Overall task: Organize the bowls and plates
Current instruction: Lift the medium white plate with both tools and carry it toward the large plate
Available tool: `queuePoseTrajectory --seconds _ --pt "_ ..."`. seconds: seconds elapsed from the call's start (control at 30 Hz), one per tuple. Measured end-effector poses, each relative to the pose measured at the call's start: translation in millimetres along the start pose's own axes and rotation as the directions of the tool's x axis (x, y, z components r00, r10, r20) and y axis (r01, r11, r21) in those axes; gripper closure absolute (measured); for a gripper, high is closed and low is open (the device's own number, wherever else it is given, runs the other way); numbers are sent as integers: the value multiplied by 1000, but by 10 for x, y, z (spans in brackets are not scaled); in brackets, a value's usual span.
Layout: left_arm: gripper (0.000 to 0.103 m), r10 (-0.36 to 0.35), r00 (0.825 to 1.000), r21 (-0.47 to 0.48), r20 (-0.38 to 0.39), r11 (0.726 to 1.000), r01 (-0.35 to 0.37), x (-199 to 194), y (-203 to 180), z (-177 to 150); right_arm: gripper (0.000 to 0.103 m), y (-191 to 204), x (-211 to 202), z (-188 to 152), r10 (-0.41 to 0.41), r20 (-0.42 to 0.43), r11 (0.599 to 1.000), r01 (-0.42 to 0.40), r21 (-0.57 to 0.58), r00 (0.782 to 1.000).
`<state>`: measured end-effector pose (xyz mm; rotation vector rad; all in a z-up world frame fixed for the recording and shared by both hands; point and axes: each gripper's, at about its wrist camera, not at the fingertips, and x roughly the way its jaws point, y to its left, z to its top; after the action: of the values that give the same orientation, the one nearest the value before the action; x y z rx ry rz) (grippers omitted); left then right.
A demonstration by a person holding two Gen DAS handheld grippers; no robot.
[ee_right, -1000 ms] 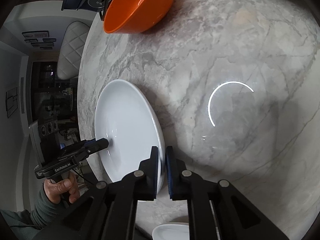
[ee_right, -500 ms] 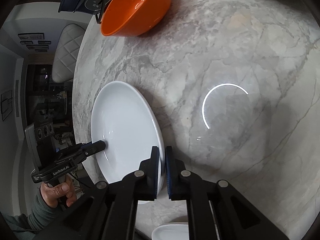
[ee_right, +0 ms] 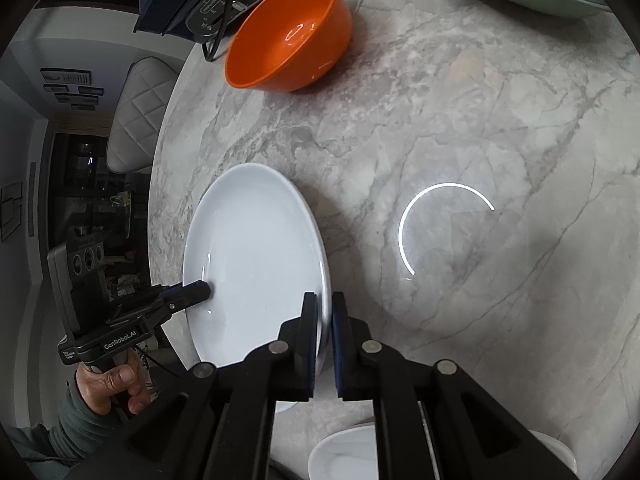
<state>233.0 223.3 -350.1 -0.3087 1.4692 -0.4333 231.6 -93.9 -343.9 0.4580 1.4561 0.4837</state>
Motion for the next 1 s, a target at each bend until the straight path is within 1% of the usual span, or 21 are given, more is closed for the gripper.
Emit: queuePoseTrajectory --seconds 0.23,0.37,0.47,0.6,0.77,1.0 --pt "92 6 1000 27 13 1000 -6 -38 -43 -41 94 66 -75 -23 -30 41 999 31 -36 999" --pt "92 11 999 51 33 999 -13 -153 -91 -39 94 134 -154 -54 -40 65 997 44 -65 997" --pt "92 19 998 85 58 996 -24 -298 -198 -49 94 195 -239 -97 -58 90 994 66 -87 994" --pt "92 13 996 127 83 992 -23 -491 -376 -68 94 246 -412 -197 -62 129 993 74 -95 990" --pt "92 -3 994 185 111 983 -18 -708 -678 -139 94 278 -716 -414 -58 187 993 76 -88 981" --pt "92 -33 991 272 128 962 -3 -861 -1297 -376 94 229 -1208 -820 -70 273 993 93 -71 960"
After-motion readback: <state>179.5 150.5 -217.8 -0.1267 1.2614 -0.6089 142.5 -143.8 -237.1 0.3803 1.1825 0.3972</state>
